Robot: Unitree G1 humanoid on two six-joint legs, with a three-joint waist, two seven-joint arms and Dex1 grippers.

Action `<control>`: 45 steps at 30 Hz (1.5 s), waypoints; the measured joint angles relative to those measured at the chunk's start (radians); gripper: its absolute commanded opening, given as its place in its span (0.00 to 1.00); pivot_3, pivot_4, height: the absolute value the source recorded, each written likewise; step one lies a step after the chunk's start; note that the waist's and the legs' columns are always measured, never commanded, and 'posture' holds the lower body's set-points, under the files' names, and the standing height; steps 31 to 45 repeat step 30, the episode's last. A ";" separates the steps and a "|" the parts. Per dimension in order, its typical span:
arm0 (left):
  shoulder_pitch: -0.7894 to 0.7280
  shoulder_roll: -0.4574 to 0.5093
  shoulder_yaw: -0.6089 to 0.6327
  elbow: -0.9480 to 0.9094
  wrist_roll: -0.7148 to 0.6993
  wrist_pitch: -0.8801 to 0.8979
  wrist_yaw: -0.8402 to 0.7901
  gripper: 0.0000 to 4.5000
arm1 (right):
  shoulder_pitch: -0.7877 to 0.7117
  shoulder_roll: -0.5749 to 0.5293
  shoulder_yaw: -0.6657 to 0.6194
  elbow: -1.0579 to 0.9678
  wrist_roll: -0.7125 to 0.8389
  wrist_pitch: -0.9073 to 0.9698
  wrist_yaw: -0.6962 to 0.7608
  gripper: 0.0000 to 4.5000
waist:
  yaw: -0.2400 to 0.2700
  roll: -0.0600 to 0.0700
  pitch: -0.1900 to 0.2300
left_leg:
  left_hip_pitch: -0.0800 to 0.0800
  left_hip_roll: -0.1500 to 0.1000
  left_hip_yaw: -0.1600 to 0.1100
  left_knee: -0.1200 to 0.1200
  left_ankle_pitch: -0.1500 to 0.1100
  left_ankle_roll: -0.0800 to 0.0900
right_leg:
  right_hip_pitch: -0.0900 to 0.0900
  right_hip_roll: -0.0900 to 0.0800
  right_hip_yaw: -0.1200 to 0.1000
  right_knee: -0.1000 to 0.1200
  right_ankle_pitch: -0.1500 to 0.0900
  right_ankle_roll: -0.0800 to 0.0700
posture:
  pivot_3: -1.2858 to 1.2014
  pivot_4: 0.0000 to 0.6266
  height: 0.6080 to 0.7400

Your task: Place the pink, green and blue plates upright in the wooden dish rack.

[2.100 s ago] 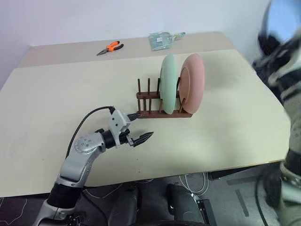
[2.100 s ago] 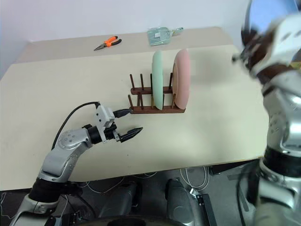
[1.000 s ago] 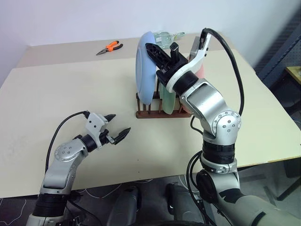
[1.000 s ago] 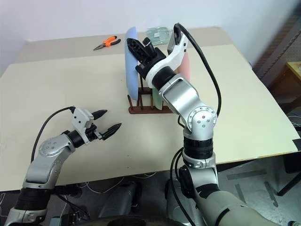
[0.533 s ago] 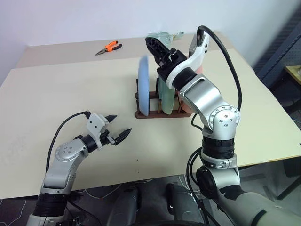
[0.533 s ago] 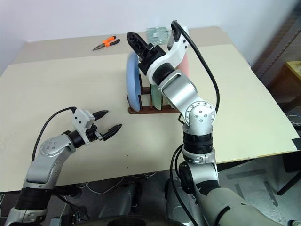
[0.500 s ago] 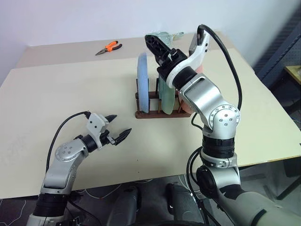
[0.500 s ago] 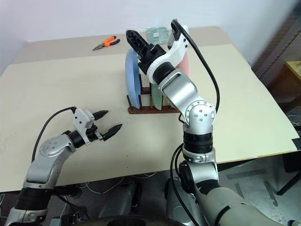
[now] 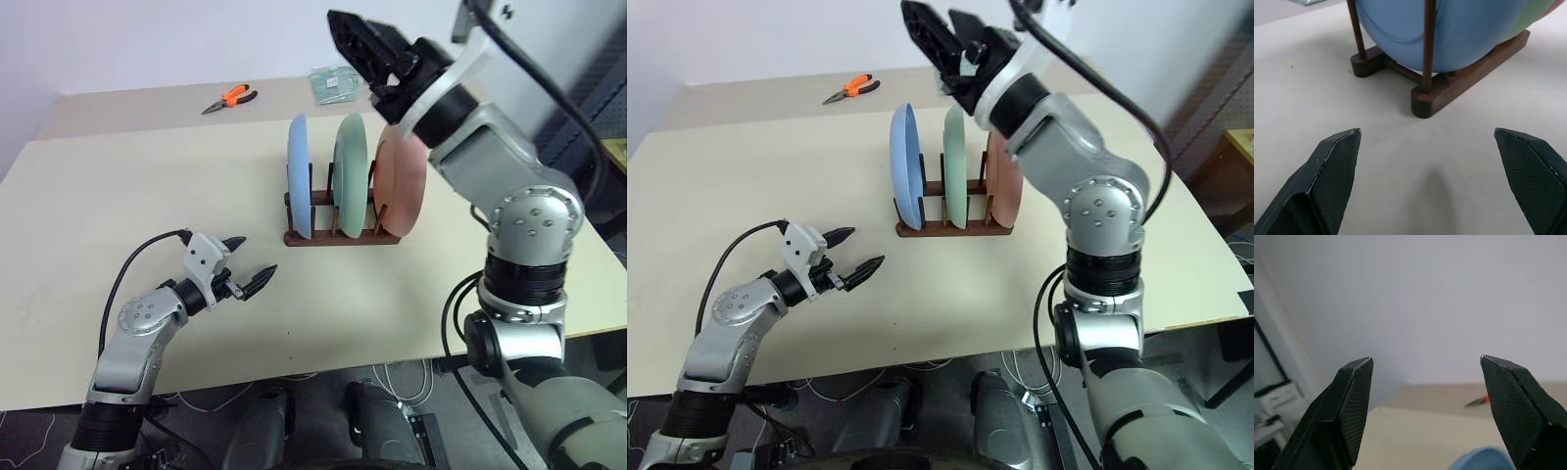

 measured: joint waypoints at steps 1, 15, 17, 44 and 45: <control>-0.009 -0.005 -0.009 -0.012 0.001 -0.001 0.004 1.00 | 0.063 -0.117 -0.006 -0.020 -0.054 -0.020 0.073 0.79 | 0.014 -0.002 -0.001 | -0.002 -0.001 -0.003 0.001 0.000 0.000 | 0.002 0.000 -0.004 -0.001 -0.001 0.001 | 0.52 0.24 0.99; 0.047 0.012 0.044 0.077 0.046 -0.084 0.048 1.00 | 0.820 -0.385 -0.141 0.160 -0.556 -0.349 0.548 0.79 | 0.003 0.001 -0.002 | -0.001 0.003 0.009 0.002 -0.003 0.005 | 0.005 -0.003 0.000 -0.012 0.003 0.002 | 0.52 0.24 0.99; 0.059 0.015 0.046 0.078 0.045 -0.088 0.048 1.00 | 0.816 -0.367 -0.132 0.167 -0.571 -0.364 0.564 0.79 | 0.006 0.000 -0.002 | -0.001 0.003 0.009 0.003 -0.003 0.005 | 0.005 -0.003 0.000 -0.012 0.003 0.002 | 0.52 0.24 0.99; 0.082 0.024 0.066 0.045 0.045 -0.078 0.075 1.00 | 0.717 -0.272 -0.076 0.239 -0.665 -0.409 0.627 0.79 | 0.008 0.000 -0.002 | -0.001 0.002 0.010 0.002 -0.003 0.005 | 0.005 -0.004 0.000 -0.013 0.004 0.002 | 0.52 0.24 0.99; 0.082 0.024 0.066 0.045 0.045 -0.078 0.075 1.00 | 0.717 -0.272 -0.076 0.239 -0.665 -0.409 0.627 0.79 | 0.008 0.000 -0.002 | -0.001 0.002 0.010 0.002 -0.003 0.005 | 0.005 -0.004 0.000 -0.013 0.004 0.002 | 0.52 0.24 0.99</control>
